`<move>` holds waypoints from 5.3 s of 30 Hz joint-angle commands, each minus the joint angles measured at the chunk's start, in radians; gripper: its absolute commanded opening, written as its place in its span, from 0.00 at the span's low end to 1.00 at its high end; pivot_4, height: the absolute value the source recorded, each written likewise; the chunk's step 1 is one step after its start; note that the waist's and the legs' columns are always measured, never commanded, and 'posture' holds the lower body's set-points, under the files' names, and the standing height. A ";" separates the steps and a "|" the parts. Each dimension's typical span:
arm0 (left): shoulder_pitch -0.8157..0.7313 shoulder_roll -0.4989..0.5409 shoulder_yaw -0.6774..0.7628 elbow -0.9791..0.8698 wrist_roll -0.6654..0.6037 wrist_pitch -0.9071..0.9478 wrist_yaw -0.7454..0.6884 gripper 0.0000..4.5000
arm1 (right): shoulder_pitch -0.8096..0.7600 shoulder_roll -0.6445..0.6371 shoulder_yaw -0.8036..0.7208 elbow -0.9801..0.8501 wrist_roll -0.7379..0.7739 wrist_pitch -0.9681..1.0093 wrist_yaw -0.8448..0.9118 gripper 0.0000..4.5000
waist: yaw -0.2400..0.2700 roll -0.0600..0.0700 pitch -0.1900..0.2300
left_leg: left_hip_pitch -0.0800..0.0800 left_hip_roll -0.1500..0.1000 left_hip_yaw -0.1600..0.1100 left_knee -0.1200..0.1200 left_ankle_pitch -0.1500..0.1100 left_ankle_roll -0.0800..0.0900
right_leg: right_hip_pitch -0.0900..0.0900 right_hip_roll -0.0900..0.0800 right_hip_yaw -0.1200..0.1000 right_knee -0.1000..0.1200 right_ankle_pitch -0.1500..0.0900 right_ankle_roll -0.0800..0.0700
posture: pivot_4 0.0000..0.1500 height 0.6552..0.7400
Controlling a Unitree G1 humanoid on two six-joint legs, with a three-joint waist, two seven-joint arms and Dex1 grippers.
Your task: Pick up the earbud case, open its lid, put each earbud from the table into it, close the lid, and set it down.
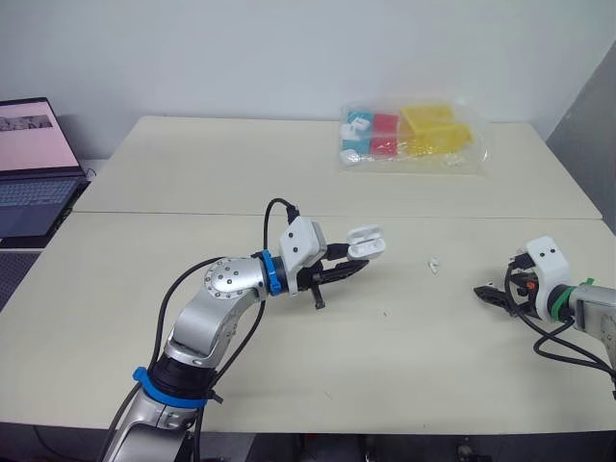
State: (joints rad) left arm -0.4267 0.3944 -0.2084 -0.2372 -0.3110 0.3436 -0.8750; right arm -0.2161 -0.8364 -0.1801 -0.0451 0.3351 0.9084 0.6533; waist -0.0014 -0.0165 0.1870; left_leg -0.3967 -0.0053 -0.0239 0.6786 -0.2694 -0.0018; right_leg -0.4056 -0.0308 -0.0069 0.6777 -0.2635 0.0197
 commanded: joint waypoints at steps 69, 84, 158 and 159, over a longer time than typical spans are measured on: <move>0.051 0.080 0.022 -0.102 -0.014 0.028 0.004 0.17 | -0.205 -0.284 0.374 0.068 -0.212 -0.651 0.854 0.87 | 0.000 0.000 0.000 | 0.001 0.000 0.000 0.001 0.000 0.000 | 0.000 -0.005 -0.001 0.000 0.000 0.000 | 1.00 1.00; 0.044 0.049 -0.021 -0.079 0.025 -0.020 0.015 0.17 | -0.159 -0.341 0.429 -0.247 -0.306 -0.122 0.593 0.87 | 0.002 0.000 0.000 | 0.000 0.000 -0.001 0.000 0.000 0.000 | 0.000 -0.006 -0.001 -0.001 0.000 0.000 | 1.00 1.00; -0.078 -0.023 0.068 0.036 -0.073 0.136 0.039 0.17 | -0.314 0.364 -0.006 -0.530 0.337 -0.084 0.002 0.09 | -0.001 0.000 0.000 | -0.001 0.000 -0.003 0.000 0.000 0.000 | 0.000 -0.005 -0.001 0.001 0.000 0.000 | 1.00 1.00; -0.078 -0.023 0.069 0.036 -0.074 0.139 0.039 0.17 | -0.314 0.375 0.004 -0.528 0.334 -0.092 -0.008 0.09 | -0.001 0.000 0.000 | -0.001 0.000 -0.003 0.000 0.000 0.000 | 0.000 -0.005 -0.001 0.001 0.000 0.000 | 1.00 1.00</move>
State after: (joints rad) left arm -0.4901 0.3691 -0.1588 -0.1788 -0.3622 0.4827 -0.8368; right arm -0.5114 -0.4675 -0.1802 -0.5438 0.6600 0.8513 0.6725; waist -0.0019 -0.0168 0.1873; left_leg -0.3973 -0.0056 -0.0265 0.6788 -0.2694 -0.0020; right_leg -0.4058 -0.0358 -0.0082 0.6785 -0.2633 0.0195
